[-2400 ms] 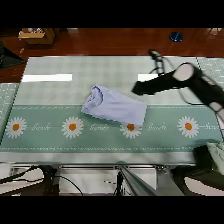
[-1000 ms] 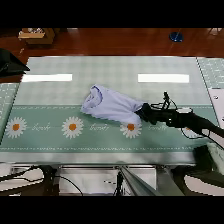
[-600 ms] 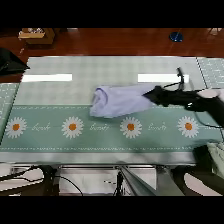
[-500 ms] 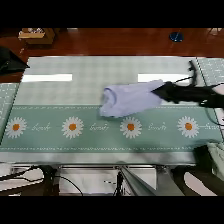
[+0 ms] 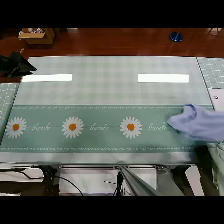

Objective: Fold the shirts.

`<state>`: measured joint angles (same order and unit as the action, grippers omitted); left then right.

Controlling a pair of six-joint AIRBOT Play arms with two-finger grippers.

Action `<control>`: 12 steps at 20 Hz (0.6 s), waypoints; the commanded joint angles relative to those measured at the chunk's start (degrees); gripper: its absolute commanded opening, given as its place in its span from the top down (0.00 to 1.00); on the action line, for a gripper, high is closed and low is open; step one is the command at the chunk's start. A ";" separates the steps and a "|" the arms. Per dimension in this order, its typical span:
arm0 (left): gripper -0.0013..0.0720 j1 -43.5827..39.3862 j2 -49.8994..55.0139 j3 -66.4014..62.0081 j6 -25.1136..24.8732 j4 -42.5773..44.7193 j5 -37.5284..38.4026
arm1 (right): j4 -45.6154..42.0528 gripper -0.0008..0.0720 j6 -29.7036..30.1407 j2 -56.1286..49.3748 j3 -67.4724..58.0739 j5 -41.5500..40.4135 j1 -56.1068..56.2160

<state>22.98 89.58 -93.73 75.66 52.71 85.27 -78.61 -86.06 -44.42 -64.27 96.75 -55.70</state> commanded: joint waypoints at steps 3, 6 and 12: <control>0.49 1.36 5.09 -0.02 -2.03 0.04 -3.91 | -26.97 0.95 -0.98 0.92 -0.83 6.69 -13.79; 0.49 2.19 5.60 -0.02 -3.78 0.02 -4.28 | -35.45 0.95 -0.94 0.92 -0.63 5.53 -17.27; 0.49 2.12 4.85 -0.04 -6.27 -0.90 1.38 | -43.60 0.95 -1.57 1.05 5.90 2.97 -27.32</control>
<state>25.04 94.54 -93.73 70.39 52.64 84.71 -116.84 -87.07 -43.51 -61.49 100.64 -78.35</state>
